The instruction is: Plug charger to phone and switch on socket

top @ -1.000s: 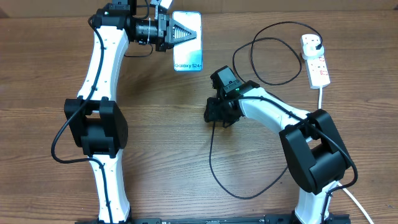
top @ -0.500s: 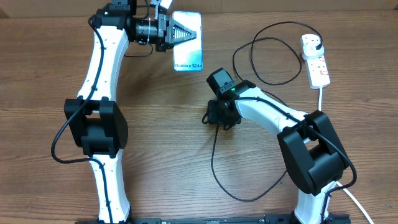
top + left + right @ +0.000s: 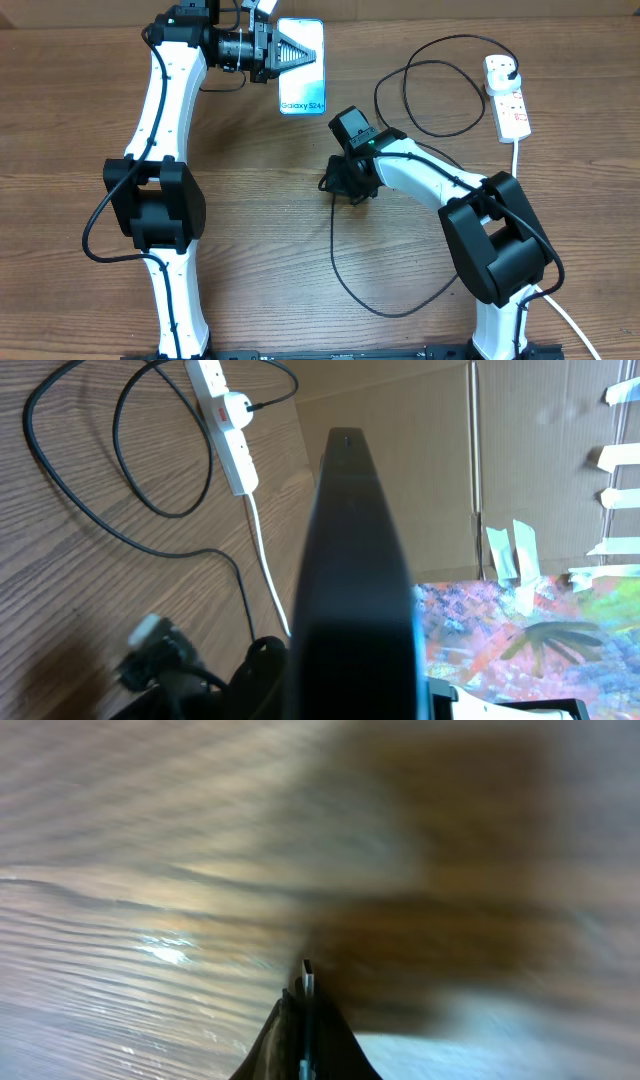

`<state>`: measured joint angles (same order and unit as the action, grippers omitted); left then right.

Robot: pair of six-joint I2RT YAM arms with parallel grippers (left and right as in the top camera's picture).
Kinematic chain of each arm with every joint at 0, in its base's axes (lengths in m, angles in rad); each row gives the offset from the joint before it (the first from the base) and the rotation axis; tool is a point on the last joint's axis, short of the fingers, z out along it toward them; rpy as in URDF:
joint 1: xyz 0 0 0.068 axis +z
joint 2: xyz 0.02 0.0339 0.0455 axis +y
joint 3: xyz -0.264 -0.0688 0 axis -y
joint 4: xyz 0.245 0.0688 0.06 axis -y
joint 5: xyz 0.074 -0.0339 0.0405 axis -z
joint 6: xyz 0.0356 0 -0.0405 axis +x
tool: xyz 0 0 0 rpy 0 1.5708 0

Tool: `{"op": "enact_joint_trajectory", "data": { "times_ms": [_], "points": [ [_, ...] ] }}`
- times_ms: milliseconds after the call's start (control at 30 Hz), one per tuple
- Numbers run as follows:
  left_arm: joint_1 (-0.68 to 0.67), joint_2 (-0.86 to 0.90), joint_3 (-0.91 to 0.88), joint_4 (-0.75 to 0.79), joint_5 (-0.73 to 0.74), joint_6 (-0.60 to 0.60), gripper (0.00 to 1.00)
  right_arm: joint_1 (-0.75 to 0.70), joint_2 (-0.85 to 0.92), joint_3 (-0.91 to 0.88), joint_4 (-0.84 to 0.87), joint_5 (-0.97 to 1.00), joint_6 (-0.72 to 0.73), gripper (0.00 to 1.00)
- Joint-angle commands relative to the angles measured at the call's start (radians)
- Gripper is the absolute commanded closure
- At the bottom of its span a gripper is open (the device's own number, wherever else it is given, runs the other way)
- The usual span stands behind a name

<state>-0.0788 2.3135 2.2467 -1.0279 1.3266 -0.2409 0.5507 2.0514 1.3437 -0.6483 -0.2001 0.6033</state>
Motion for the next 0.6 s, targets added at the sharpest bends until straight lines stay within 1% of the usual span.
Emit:
{"op": "enact_joint_trajectory", "data": {
  "times_ms": [0, 33, 67, 133, 167, 233, 267, 300, 333, 367, 400, 433, 467, 500, 533, 567],
  "points": [
    [-0.007, -0.018, 0.007, 0.001, 0.034, -0.006, 0.96, 0.004, 0.042, 0.018, 0.056, -0.064, -0.178, 0.96],
    [-0.007, -0.018, 0.007, 0.000, 0.034, -0.006, 0.96, 0.004, 0.042, 0.020, 0.077, -0.061, -0.199, 0.91],
    [-0.007, -0.018, 0.007, 0.001, 0.034, -0.006, 0.96, 0.004, 0.042, 0.020, 0.097, -0.048, -0.213, 0.62],
    [-0.007, -0.018, 0.007, 0.000, 0.034, -0.006, 0.96, 0.004, 0.042, 0.020, 0.101, -0.012, -0.212, 0.31],
    [-0.007, -0.018, 0.007, 0.001, 0.034, -0.006, 0.96, 0.004, 0.042, 0.020, 0.097, -0.002, -0.211, 0.28],
    [-0.007, -0.018, 0.007, 0.001, 0.034, -0.006, 0.96, 0.004, 0.042, 0.020, 0.089, -0.002, -0.210, 0.29],
    [-0.007, -0.018, 0.007, 0.001, 0.034, -0.006, 0.96, 0.004, 0.042, 0.020, 0.079, -0.002, -0.208, 0.34],
    [-0.006, -0.018, 0.007, 0.001, 0.033, -0.006, 0.96, 0.004, 0.042, 0.020, 0.065, -0.001, -0.205, 0.44],
    [-0.006, -0.018, 0.007, 0.001, 0.032, -0.006, 0.96, 0.004, 0.042, 0.020, 0.054, 0.004, -0.199, 0.50],
    [-0.006, -0.018, 0.007, 0.001, 0.031, -0.006, 0.96, 0.004, 0.042, 0.020, 0.042, 0.023, -0.179, 0.62],
    [-0.006, -0.018, 0.007, 0.001, 0.031, -0.006, 0.96, 0.004, 0.042, 0.020, 0.027, 0.062, -0.147, 0.72],
    [-0.006, -0.018, 0.007, 0.001, 0.031, -0.006, 0.96, 0.004, 0.042, 0.020, 0.016, 0.116, -0.119, 0.76],
    [-0.006, -0.018, 0.007, 0.001, 0.030, -0.006, 0.96, 0.004, 0.042, 0.021, 0.012, 0.139, -0.104, 0.78],
    [-0.006, -0.018, 0.007, 0.001, 0.030, -0.006, 0.96, 0.004, 0.042, 0.023, 0.011, 0.150, -0.100, 0.77],
    [-0.006, -0.018, 0.007, 0.001, 0.031, -0.006, 0.96, 0.004, 0.042, 0.025, 0.012, 0.156, -0.102, 0.64],
    [-0.006, -0.018, 0.007, 0.001, 0.031, -0.006, 0.96, 0.005, 0.042, 0.025, 0.014, 0.156, -0.102, 0.53]
  ]
}}
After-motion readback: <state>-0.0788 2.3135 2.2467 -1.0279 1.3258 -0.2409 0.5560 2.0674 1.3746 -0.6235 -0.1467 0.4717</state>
